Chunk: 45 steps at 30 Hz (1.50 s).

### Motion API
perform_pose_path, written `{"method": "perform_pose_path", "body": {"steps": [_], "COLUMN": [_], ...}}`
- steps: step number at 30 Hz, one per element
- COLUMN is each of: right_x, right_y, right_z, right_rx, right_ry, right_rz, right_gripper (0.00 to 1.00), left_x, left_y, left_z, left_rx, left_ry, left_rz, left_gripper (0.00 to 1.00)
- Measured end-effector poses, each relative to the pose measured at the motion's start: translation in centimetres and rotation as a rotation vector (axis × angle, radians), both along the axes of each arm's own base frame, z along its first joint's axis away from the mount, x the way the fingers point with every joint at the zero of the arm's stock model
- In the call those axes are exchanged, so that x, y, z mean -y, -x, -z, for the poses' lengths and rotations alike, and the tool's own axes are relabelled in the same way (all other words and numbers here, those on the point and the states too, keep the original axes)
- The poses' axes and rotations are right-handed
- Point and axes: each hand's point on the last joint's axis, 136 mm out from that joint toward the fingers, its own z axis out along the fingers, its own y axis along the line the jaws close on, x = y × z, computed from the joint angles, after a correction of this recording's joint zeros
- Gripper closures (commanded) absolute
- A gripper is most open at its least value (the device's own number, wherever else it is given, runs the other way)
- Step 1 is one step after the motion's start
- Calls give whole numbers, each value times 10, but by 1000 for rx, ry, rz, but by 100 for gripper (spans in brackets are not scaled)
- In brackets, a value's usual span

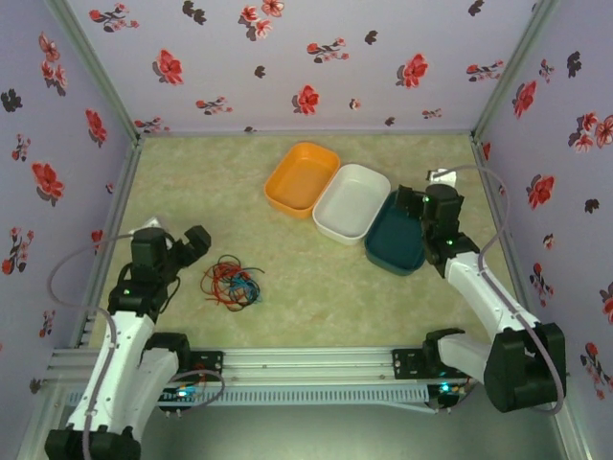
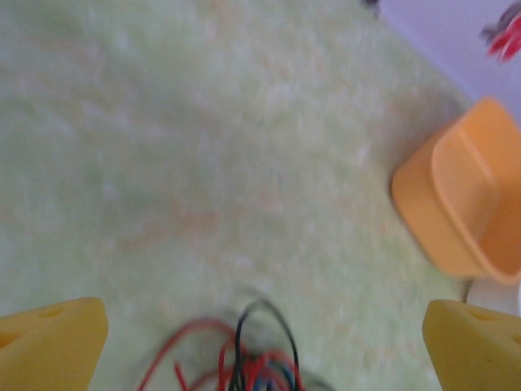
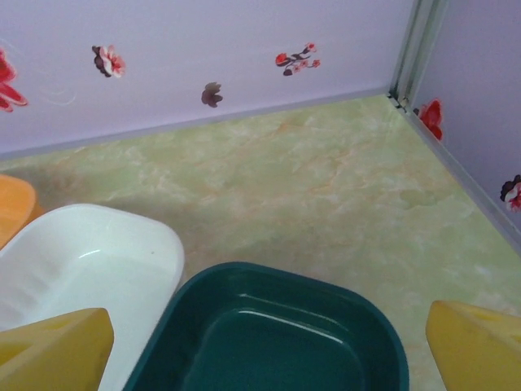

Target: Untangle the cables

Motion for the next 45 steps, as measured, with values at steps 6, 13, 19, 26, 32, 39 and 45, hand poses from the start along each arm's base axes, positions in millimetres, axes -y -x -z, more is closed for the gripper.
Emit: {"method": "perform_pose_path", "body": {"steps": [6, 13, 19, 26, 32, 39, 45], "right_x": [-18, -36, -52, -62, -69, -78, -83], "right_y": [-4, -5, -9, -15, -17, -21, -19], "right_z": [-17, -29, -36, -38, -35, -36, -36], "right_rx": [-12, -34, -64, -87, -105, -112, -121], "right_ry": [2, -2, -10, -31, -61, -98, -108], "right_rz": [-17, -42, -66, -72, -85, -110, -130], "right_gripper": [1, 1, 1, 1, 1, 1, 1], "left_x": [42, 60, 72, 85, 100, 123, 163], "left_y": [37, 48, 48, 31, 15, 1, -16], "left_z": [30, 60, 82, 90, 89, 98, 87], "left_rx": [-182, -292, -330, -286, -236, -225, -191], "left_ry": [35, 23, 11, 38, 67, 69, 47], "left_rz": [135, 187, 224, 242, 279, 368, 515], "left_gripper": [0, 1, 15, 41, 61, 67, 66]}}
